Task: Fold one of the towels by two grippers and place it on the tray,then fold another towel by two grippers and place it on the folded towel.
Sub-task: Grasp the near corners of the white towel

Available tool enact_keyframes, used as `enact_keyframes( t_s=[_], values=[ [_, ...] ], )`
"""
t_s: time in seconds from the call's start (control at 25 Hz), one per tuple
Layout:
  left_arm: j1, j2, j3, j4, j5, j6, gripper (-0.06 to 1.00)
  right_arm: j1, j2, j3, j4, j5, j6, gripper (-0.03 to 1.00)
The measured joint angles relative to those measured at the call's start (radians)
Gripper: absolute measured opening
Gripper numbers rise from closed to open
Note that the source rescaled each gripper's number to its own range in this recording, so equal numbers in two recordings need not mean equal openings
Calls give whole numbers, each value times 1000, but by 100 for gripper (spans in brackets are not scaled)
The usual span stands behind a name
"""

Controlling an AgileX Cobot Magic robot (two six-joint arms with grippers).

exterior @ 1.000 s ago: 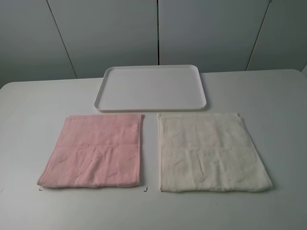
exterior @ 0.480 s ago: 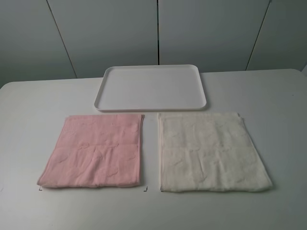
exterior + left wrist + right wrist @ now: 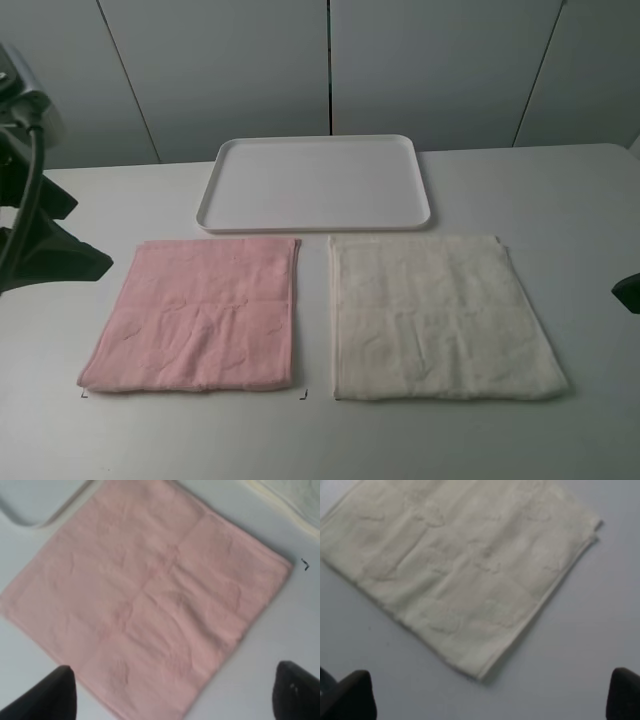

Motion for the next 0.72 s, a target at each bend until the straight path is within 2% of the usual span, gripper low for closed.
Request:
enact_keyframes(
  t_s=[0.24, 0.56, 0.72],
  values=[
    [-245, 247, -79, 69, -67, 6, 100, 0, 100, 0, 0, 10, -165, 100],
    [-493, 507, -220, 123, -73, 3, 100, 0, 162, 0, 0, 4, -200, 100],
    [-583, 598, -277, 184, -66, -88, 100, 0, 167, 7, 0, -20, -203, 100]
  ],
)
